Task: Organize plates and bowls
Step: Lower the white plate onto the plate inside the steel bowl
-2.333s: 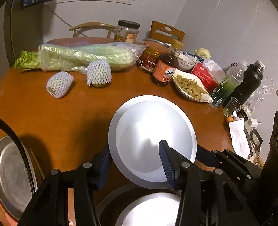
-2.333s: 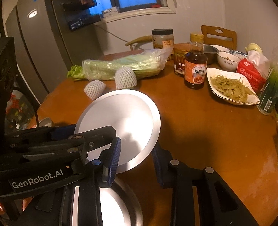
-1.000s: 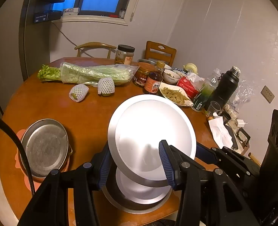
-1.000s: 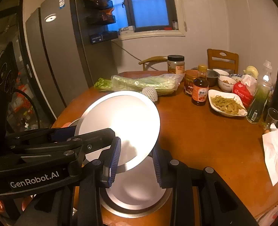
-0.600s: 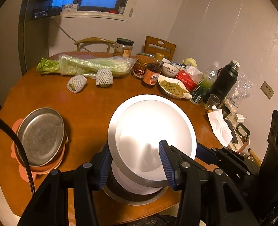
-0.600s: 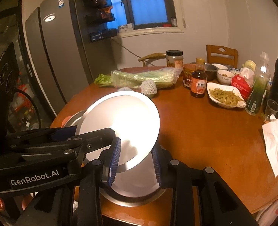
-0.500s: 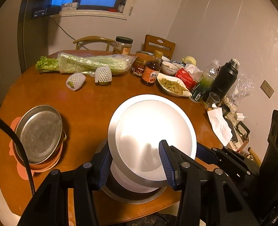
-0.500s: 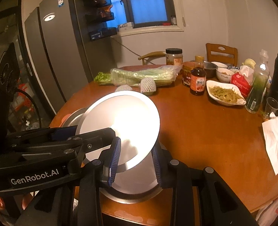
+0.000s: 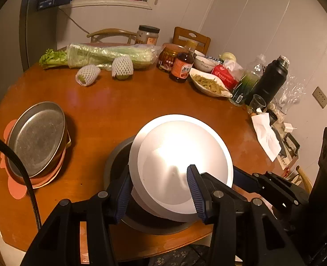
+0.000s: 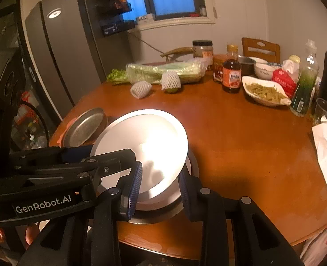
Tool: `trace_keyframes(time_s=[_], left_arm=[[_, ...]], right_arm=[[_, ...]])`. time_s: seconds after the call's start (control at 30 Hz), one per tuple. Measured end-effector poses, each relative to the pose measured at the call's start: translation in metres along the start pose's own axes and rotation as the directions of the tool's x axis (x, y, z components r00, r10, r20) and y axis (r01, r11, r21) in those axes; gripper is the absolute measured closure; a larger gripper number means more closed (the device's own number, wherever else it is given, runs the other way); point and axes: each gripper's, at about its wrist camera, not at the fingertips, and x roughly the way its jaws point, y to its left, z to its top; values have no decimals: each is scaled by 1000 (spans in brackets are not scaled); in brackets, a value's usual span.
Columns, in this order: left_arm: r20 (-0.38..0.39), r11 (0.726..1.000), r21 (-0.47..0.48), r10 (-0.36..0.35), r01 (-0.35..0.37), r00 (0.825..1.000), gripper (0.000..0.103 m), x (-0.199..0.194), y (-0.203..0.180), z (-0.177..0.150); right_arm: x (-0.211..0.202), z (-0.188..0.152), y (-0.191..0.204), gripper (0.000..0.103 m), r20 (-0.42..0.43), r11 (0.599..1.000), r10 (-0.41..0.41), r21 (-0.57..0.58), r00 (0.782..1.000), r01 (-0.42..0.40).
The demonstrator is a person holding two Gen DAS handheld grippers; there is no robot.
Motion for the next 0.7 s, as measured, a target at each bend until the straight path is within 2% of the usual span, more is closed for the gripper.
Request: trace_keyframes(time_s=[0.7], left_arm=[[-30,999,7,39,-39,999,55,15,6,-3]], right_arm=[[16,-6,-1,70,-39,1000,-26,-4,999,26]])
